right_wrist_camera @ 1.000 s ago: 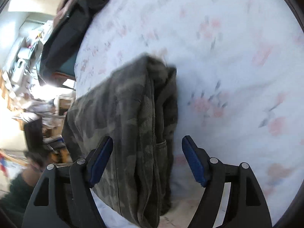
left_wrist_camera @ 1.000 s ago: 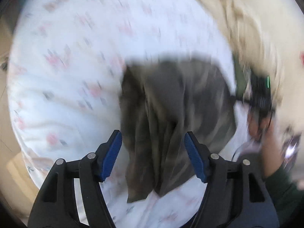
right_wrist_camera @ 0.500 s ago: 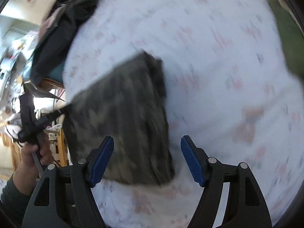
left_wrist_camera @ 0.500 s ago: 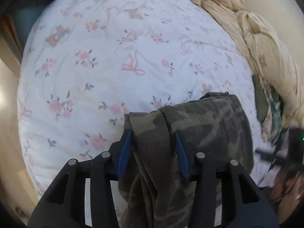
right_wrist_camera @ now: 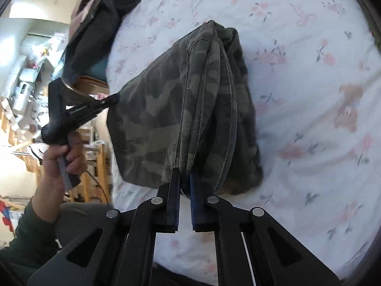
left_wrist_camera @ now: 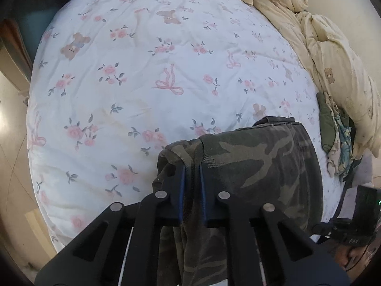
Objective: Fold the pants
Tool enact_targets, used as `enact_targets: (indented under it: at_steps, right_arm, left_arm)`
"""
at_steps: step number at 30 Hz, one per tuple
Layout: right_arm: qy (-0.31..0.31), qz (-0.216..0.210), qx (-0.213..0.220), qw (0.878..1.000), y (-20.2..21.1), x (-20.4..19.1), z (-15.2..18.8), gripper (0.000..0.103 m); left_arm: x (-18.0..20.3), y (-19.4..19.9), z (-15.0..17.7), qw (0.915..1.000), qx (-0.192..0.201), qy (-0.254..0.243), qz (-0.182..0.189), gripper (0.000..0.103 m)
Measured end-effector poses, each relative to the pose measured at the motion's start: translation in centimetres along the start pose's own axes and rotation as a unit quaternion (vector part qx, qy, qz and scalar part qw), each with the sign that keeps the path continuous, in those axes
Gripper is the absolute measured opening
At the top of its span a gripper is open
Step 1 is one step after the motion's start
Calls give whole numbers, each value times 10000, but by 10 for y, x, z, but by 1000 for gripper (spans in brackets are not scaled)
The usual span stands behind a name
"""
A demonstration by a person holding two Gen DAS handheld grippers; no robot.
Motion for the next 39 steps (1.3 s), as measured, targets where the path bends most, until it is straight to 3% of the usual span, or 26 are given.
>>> enact_targets:
  at_steps: [4, 7, 10, 11, 12, 17, 20, 22, 23, 24, 27, 29, 31, 32, 36, 39]
  right_arm:
    - [-385, 456, -161, 9981, -10, 37, 1, 7]
    - [-260, 704, -334, 9966, -20, 49, -1, 7]
    - [-157, 639, -168, 9977, -15, 50, -6, 12]
    - [-230, 579, -132, 9980, -13, 52, -7, 12]
    - [-315, 482, -119, 9983, -10, 53, -7, 12]
    - [-313, 517, 91, 9981, 1, 45, -14, 16]
    - [-197, 673, 120, 9975, 5, 45, -13, 29]
    - [-279, 694, 147, 9971, 5, 45, -12, 48]
    - [-321, 664, 215, 9970, 9, 46, -12, 52]
    - [-322, 617, 282, 9972, 11, 45, -12, 53]
    - [-138, 573, 241, 9980, 5, 40, -10, 53]
    - [16, 562, 16, 9984, -8, 35, -3, 48]
    - [219, 874, 5, 9959, -14, 36, 1, 9]
    - [286, 909, 34, 9954, -12, 34, 1, 9]
    - [322, 107, 391, 9987, 20, 5, 2, 8]
    - [277, -203, 462, 9983, 34, -6, 9, 8]
  left_arm:
    - [-2, -2, 1, 10000, -33, -67, -38, 8]
    - [0, -5, 7, 9996, -46, -214, -202, 18]
    - [3, 19, 24, 9998, -7, -183, 61, 33]
    - [3, 28, 35, 9997, 6, -202, 100, 44]
    - [1, 34, 46, 9998, 6, -203, 18, 48]
    - [5, 30, 109, 9991, -367, 226, 34, 47]
    - [16, 20, 122, 9992, -360, -21, -154, 47]
    - [19, 8, 131, 9980, -581, 5, -261, 46]
    - [20, 3, 136, 9975, -660, 37, -231, 46]
    - [22, 0, 139, 9973, -699, 17, -218, 38]
    - [23, -6, 142, 9963, -738, -211, -398, 8]
    - [22, -5, 141, 9966, -707, -222, -370, 5]
    - [21, 4, 137, 9973, -578, -259, -374, 4]
    - [21, 9, 135, 9976, -500, -299, -378, 4]
    - [28, 58, 119, 9994, 111, -313, 4, 4]
    - [17, 74, 118, 9994, 193, -288, 27, 4]
Point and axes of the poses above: each gripper's, at about its wrist camera, not at the fingertips, and y roughly against the way its jaws point, x to its right, z to its underside, the point moved 9 cm from there along -y, roughly the way its jaws point
